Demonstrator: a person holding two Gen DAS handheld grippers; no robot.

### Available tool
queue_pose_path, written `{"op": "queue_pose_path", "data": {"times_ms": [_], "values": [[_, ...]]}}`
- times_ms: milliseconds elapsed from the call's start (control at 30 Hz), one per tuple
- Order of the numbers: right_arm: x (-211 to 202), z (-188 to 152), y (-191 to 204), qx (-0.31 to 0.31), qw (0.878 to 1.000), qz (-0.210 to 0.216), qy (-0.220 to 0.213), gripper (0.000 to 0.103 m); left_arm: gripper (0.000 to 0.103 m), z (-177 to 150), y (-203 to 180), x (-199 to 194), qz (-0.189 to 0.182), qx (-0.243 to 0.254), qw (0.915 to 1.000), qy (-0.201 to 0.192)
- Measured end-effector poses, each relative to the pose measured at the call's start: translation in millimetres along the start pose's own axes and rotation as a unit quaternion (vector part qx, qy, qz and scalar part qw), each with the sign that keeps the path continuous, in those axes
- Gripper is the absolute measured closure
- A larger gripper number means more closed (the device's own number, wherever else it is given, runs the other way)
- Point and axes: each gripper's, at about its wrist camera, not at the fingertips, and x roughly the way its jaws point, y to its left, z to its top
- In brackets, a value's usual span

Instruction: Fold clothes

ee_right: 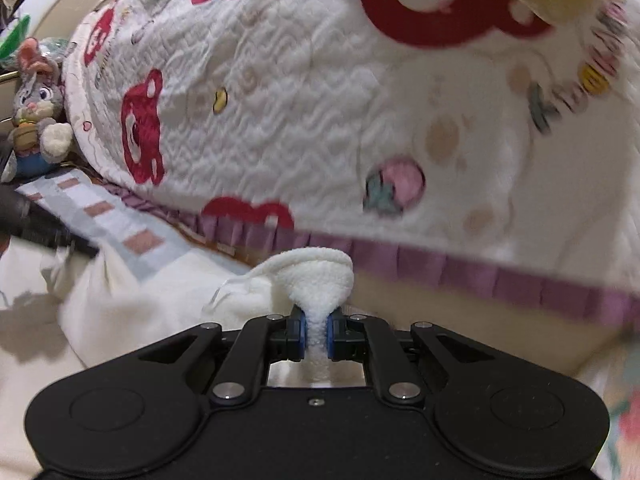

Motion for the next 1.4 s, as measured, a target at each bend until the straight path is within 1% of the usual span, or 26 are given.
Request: {"op": "queue_pose_path", "data": {"times_ms": [33,100,167,200,267,300,333,367,400,433,467,533,567,633,667,700,733,767,867,933,1033,1100,1167,1233,1333,1400], "values": [[10,8,-5,0.0,1.0,0.0,-0.007,0.093,0.096,8,3,4,0.004,-0.007,1.0,-0.006],[38,14,-17,0.025,1.0,-0.003,-0.012,0.093,0.096,14,6,21,0.018,-0.011,0.9998,-0.001],[75,9,-23,0.038,0.999,-0.02,0.003,0.093,0.096,10,9,46,0.044,-0.012,0.9987,0.021],[94,1,-23,0.037,0.999,-0.027,0.017,0.093,0.097,6,13,60,0.059,-0.015,0.9976,0.034],[134,-17,-25,0.041,0.996,-0.03,0.068,0.093,0.098,-6,23,85,0.082,-0.033,0.994,0.065],[148,-24,-27,0.043,0.994,-0.028,0.094,0.092,0.103,-9,28,92,0.089,-0.044,0.9922,0.075],[158,-28,-30,0.049,0.992,-0.026,0.116,0.092,0.103,-11,30,94,0.1,-0.047,0.9909,0.077],[166,-32,-33,0.058,0.989,-0.026,0.134,0.084,0.103,-12,31,93,0.112,-0.047,0.9899,0.074],[166,-33,-40,0.079,0.986,-0.038,0.138,0.077,0.103,-12,32,89,0.115,-0.049,0.9899,0.068],[161,-34,-48,0.109,0.984,-0.048,0.135,0.064,0.102,-12,30,83,0.109,-0.049,0.9909,0.062],[155,-34,-58,0.139,0.98,-0.057,0.13,0.064,0.1,-10,28,76,0.101,-0.05,0.992,0.057],[128,-36,-84,0.214,0.969,-0.055,0.108,0.063,0.1,-7,14,63,0.074,-0.04,0.9954,0.044],[110,-38,-94,0.243,0.964,-0.058,0.091,0.059,0.098,-6,3,59,0.054,-0.034,0.9971,0.042],[64,-49,-111,0.287,0.952,-0.086,0.056,0.05,0.095,-4,-23,53,0.006,-0.021,0.9988,0.045],[43,-55,-117,0.305,0.946,-0.101,0.042,0.049,0.093,-5,-38,53,-0.018,-0.018,0.9983,0.053],[21,-63,-123,0.319,0.94,-0.118,0.036,0.049,0.091,-9,-53,54,-0.042,-0.018,0.9969,0.064],[-1,-72,-129,0.33,0.934,-0.135,0.033,0.049,0.084,-12,-69,55,-0.066,-0.017,0.9948,0.075],[-19,-82,-132,0.33,0.93,-0.154,0.039,0.049,0.079,-17,-83,55,-0.085,-0.019,0.9927,0.084],[-73,-112,-140,0.331,0.918,-0.21,0.059,0.049,0.076,-44,-125,54,-0.132,-0.018,0.9847,0.113],[-103,-134,-145,0.346,0.905,-0.237,0.072,0.049,0.076,-66,-150,53,-0.157,0.011,0.9779,0.137],[-137,-165,-149,0.381,0.881,-0.265,0.089,0.049,0.074,-90,-176,51,-0.164,0.07,0.9713,0.157],[-152,-179,-148,0.383,0.875,-0.278,0.105,0.048,0.072,-99,-186,50,-0.172,0.094,0.9675,0.16],[-158,-187,-143,0.363,0.877,-0.29,0.127,0.047,0.069,-102,-190,50,-0.18,0.106,0.9654,0.156],[-163,-195,-137,0.343,0.88,-0.296,0.144,0.046,0.069,-102,-191,50,-0.182,0.106,0.9653,0.155],[-158,-212,-140,0.353,0.88,-0.282,0.144,0.034,0.069,-101,-188,50,-0.185,0.099,0.9653,0.155],[-148,-223,-144,0.369,0.877,-0.275,0.138,0.034,0.069,-102,-187,51,-0.184,0.096,0.9656,0.157]]}}
